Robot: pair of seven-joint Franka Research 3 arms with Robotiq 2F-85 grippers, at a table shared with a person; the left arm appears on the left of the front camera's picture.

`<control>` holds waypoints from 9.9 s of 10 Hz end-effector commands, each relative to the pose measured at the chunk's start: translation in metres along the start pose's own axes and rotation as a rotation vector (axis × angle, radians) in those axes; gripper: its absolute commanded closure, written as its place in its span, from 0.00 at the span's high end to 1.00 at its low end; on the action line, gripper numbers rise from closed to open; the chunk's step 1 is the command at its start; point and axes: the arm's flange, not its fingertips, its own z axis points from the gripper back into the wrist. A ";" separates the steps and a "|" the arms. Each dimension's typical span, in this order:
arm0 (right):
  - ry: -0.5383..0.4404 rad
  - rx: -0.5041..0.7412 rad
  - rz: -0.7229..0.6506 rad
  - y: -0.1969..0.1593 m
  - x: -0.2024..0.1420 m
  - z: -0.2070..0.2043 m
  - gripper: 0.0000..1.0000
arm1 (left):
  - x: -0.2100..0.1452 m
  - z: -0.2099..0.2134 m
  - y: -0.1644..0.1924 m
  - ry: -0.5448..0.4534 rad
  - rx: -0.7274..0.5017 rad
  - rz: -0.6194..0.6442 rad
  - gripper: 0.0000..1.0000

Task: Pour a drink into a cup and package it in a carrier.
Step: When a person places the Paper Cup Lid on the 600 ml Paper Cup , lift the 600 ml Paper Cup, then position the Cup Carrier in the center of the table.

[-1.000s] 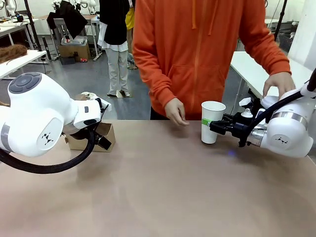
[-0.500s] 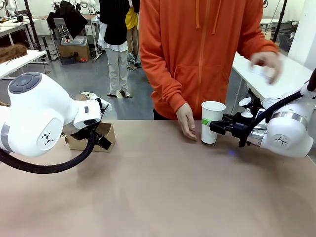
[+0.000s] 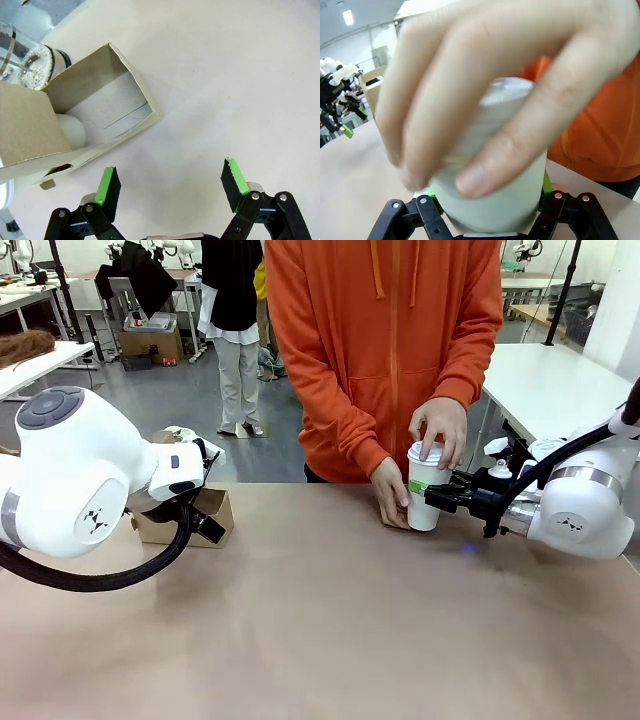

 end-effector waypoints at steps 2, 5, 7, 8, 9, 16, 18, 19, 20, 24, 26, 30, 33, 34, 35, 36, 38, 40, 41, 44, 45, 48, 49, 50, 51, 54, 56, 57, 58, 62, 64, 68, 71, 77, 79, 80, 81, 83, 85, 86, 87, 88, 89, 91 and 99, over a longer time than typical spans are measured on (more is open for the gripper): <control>-0.012 -0.009 0.002 0.002 0.004 -0.002 0.80 | 0.000 0.000 0.000 -0.001 -0.001 0.000 1.00; -0.012 -0.009 0.002 0.002 0.004 -0.002 0.80 | 0.000 0.000 0.000 -0.001 -0.001 0.000 1.00; -0.012 -0.009 0.002 0.002 0.004 -0.002 0.80 | 0.000 0.000 0.000 -0.001 -0.001 0.000 1.00; -0.012 -0.009 0.002 0.002 0.004 -0.002 0.80 | 0.000 0.000 0.000 -0.001 -0.001 0.000 1.00; -0.012 -0.009 0.002 0.002 0.004 -0.002 0.80 | 0.000 0.000 0.000 -0.001 -0.001 0.000 1.00; -0.012 -0.009 0.002 0.002 0.004 -0.002 0.80 | 0.000 0.000 0.000 -0.001 -0.001 0.000 1.00; -0.012 -0.009 0.002 0.002 0.004 -0.002 0.80 | 0.000 0.000 0.000 -0.001 -0.001 0.000 1.00; -0.012 -0.009 0.002 0.002 0.004 -0.002 0.80 | 0.000 0.000 0.000 -0.001 -0.001 0.000 1.00; -0.012 -0.009 0.002 0.002 0.004 -0.002 0.80 | 0.000 0.000 0.000 -0.001 -0.001 0.000 1.00; -0.012 -0.009 0.002 0.002 0.004 -0.002 0.80 | 0.000 0.000 0.000 -0.001 -0.001 0.000 1.00; -0.012 -0.009 0.002 0.002 0.004 -0.002 0.80 | 0.000 0.000 0.000 -0.001 -0.001 0.000 1.00; 0.033 0.093 -0.023 0.018 0.073 0.027 0.80 | 0.000 0.000 0.000 -0.001 -0.001 0.000 1.00; 0.039 0.120 -0.005 0.049 0.147 0.057 0.80 | 0.000 0.000 0.000 -0.001 -0.001 0.000 1.00; 0.037 0.121 -0.002 0.061 0.167 0.066 0.80 | 0.000 0.000 0.000 -0.001 -0.001 0.000 1.00; 0.052 0.139 0.000 0.074 0.182 0.073 0.80 | 0.000 0.000 0.000 -0.001 -0.001 0.000 1.00; 0.062 0.141 0.006 0.084 0.194 0.078 0.80 | 0.000 0.000 0.000 -0.001 -0.001 0.000 1.00; 0.072 0.145 0.000 0.098 0.205 0.080 0.80 | 0.000 0.000 0.000 -0.001 -0.001 0.000 1.00; 0.056 0.199 -0.025 0.099 0.200 0.079 0.80 | 0.000 0.000 0.000 -0.001 -0.001 0.000 1.00; 0.048 0.155 0.028 0.098 0.204 0.078 0.80 | 0.000 0.000 0.000 -0.001 -0.001 0.000 1.00; 0.048 0.155 0.028 0.098 0.204 0.078 0.80 | 0.000 0.000 0.000 -0.001 -0.001 0.000 1.00; 0.048 0.155 0.028 0.098 0.204 0.078 0.80 | 0.000 0.000 0.000 -0.001 -0.001 0.000 1.00; 0.048 0.155 0.028 0.098 0.204 0.078 0.80 | 0.000 0.000 0.000 -0.001 -0.001 0.000 1.00; 0.048 0.155 0.028 0.098 0.204 0.078 0.80 | 0.000 0.000 0.000 -0.001 -0.001 0.000 1.00; 0.048 0.155 0.028 0.098 0.204 0.078 0.80 | 0.000 0.000 0.000 -0.001 -0.001 0.000 1.00; 0.048 0.155 0.028 0.098 0.204 0.078 0.80 | 0.000 0.000 0.000 -0.001 -0.001 0.000 1.00; 0.048 0.155 0.028 0.098 0.204 0.078 0.80 | 0.012 0.034 0.003 0.021 0.002 0.071 1.00; 0.048 0.155 0.028 0.098 0.204 0.078 0.80 | 0.031 0.074 0.005 0.050 0.029 0.102 1.00; 0.048 0.155 0.028 0.098 0.204 0.078 0.80 | 0.043 0.096 0.011 0.063 0.040 0.130 1.00; 0.048 0.155 0.028 0.098 0.204 0.078 0.80 | 0.054 0.112 0.018 0.072 0.044 0.154 1.00; 0.048 0.155 0.028 0.098 0.204 0.078 0.80 | 0.102 0.128 0.063 0.126 0.070 0.288 1.00; 0.048 0.155 0.028 0.098 0.204 0.078 0.80 | 0.119 0.114 0.078 0.152 0.060 0.319 1.00; 0.048 0.155 0.028 0.098 0.204 0.078 0.80 | 0.135 0.075 0.100 0.224 0.071 0.361 1.00; 0.048 0.155 0.028 0.098 0.204 0.078 0.80 | 0.132 0.060 0.110 0.248 0.082 0.393 1.00; 0.048 0.155 0.028 0.098 0.204 0.078 0.80 | 0.130 0.051 0.118 0.243 0.111 0.436 0.00; 0.048 0.155 0.028 0.098 0.204 0.078 0.80 | 0.130 0.051 0.119 0.239 0.119 0.441 0.00; 0.048 0.155 0.028 0.098 0.204 0.078 0.80 | 0.129 0.052 0.119 0.239 0.136 0.449 0.00; 0.048 0.155 0.028 0.098 0.204 0.078 0.80 | 0.128 0.051 0.119 0.247 0.144 0.446 0.00; 0.048 0.155 0.028 0.098 0.204 0.078 0.80 | 0.127 0.050 0.120 0.187 0.133 0.461 0.00; 0.048 0.155 0.028 0.098 0.204 0.078 0.80 | 0.126 0.050 0.121 0.243 0.107 0.426 0.00; 0.048 0.155 0.028 0.098 0.204 0.078 0.80 | 0.126 0.050 0.121 0.243 0.107 0.426 0.00; 0.048 0.155 0.028 0.098 0.204 0.078 0.80 | 0.126 0.050 0.121 0.243 0.107 0.426 0.00; 0.048 0.155 0.028 0.098 0.204 0.078 0.80 | 0.126 0.050 0.121 0.235 0.109 0.430 0.04; 0.048 0.155 0.028 0.098 0.204 0.078 0.80 | 0.127 0.064 0.116 0.225 0.087 0.469 0.02; 0.048 0.155 0.028 0.098 0.204 0.078 0.80 | 0.136 0.095 0.090 0.193 0.077 0.523 0.02; 0.048 0.155 0.028 0.098 0.204 0.078 0.80 | 0.176 0.126 -0.119 0.138 0.082 0.611 0.02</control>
